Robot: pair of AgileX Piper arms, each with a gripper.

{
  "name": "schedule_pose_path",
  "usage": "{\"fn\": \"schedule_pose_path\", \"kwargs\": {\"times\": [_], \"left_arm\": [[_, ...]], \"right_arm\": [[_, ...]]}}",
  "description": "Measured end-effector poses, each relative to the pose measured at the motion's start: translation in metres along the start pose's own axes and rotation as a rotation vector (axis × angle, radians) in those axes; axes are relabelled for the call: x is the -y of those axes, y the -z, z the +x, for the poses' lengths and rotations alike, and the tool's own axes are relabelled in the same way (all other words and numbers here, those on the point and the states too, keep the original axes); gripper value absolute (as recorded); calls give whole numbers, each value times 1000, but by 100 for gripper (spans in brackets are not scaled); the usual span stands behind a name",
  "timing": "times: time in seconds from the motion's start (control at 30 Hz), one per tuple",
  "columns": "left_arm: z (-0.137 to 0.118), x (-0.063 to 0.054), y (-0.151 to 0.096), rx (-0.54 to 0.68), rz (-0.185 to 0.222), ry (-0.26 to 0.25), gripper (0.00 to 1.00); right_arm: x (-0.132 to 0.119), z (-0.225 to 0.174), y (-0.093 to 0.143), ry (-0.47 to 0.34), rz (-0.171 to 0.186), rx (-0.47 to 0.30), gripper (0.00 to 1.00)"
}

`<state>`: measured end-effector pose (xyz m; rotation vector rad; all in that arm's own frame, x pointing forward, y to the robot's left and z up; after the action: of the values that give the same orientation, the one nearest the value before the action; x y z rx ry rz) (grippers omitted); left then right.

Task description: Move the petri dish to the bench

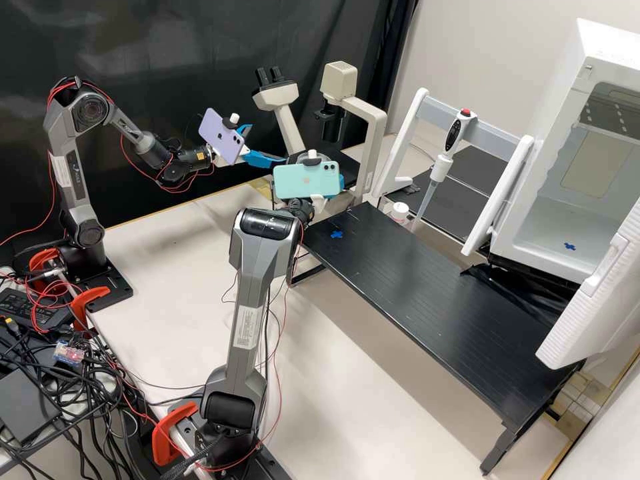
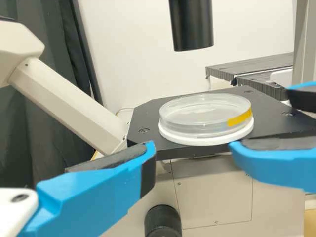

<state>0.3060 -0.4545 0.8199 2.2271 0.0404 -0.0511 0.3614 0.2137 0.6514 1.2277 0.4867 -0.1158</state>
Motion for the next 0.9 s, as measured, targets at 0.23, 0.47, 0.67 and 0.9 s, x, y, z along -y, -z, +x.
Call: {"fn": "schedule_pose_path", "kwargs": {"times": [0.23, 0.47, 0.67, 0.9], "left_arm": [[0, 0, 0, 0, 0, 0, 100], [0, 0, 0, 0, 0, 0, 100], [0, 0, 0, 0, 0, 0, 100], [0, 0, 0, 0, 0, 0, 100]], "right_arm": [[-11, -13, 2, -27, 110, -7, 100], [-21, -39, 25, -51, 153, -76, 100], [-20, -56, 54, -83, 122, -175, 100], [-11, -54, 80, -88, 63, -211, 100]]}}
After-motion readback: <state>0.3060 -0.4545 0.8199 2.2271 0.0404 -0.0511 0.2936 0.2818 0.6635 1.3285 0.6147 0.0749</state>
